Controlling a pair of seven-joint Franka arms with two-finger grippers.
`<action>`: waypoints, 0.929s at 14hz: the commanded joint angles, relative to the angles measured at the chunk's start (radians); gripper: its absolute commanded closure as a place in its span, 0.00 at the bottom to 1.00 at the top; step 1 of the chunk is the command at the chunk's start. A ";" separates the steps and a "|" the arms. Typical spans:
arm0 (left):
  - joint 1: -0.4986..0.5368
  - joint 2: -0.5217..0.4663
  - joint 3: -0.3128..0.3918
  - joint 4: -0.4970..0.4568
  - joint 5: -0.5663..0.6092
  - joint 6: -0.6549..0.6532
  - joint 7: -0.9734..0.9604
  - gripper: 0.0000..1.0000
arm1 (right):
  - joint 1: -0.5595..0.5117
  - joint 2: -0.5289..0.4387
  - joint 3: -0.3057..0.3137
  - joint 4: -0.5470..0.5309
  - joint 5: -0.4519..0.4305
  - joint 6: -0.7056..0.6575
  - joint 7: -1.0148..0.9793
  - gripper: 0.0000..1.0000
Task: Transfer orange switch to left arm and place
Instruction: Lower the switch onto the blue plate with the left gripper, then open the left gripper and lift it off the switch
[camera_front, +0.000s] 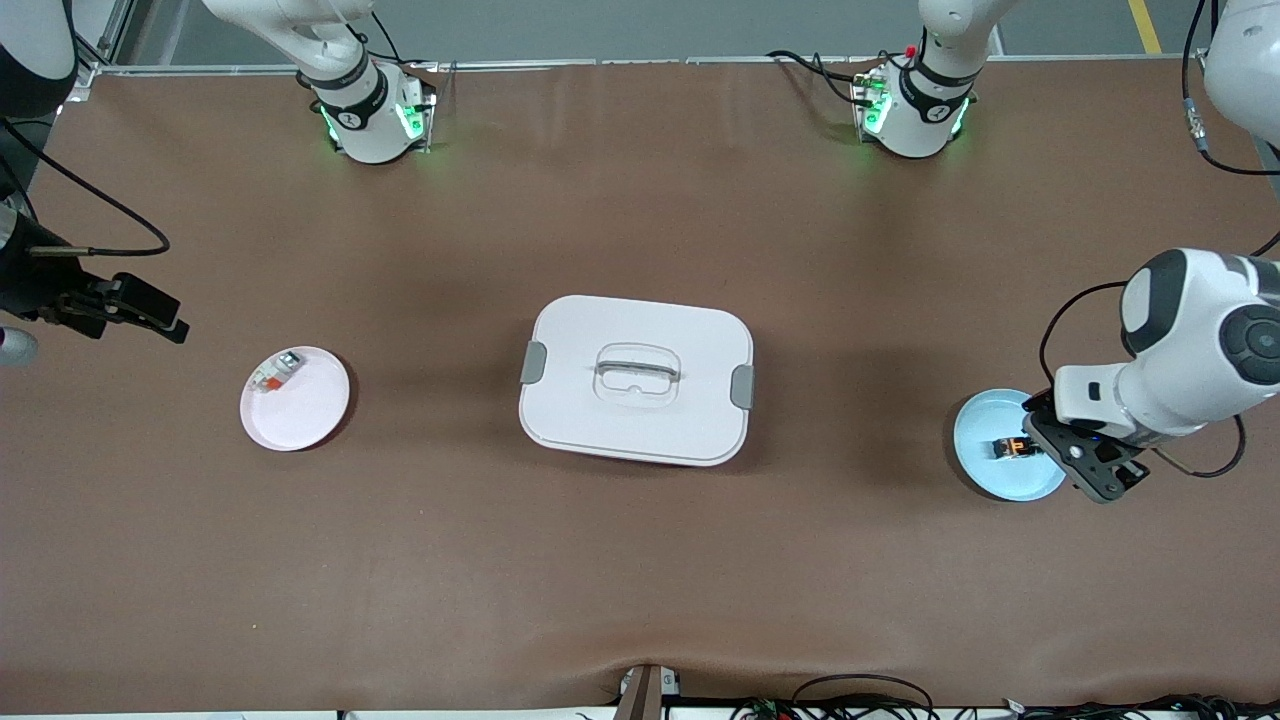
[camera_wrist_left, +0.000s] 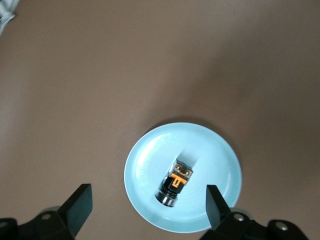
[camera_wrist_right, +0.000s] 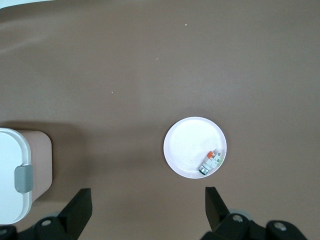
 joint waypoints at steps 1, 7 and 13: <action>0.003 0.001 -0.066 0.104 -0.017 -0.144 -0.182 0.00 | -0.047 -0.001 0.039 0.015 -0.003 -0.015 -0.003 0.00; 0.007 -0.080 -0.130 0.163 -0.061 -0.275 -0.616 0.00 | -0.118 -0.001 0.133 0.014 -0.014 -0.008 -0.003 0.00; 0.010 -0.223 -0.129 0.161 -0.118 -0.395 -0.892 0.00 | -0.106 0.000 0.128 0.020 -0.019 -0.014 0.005 0.00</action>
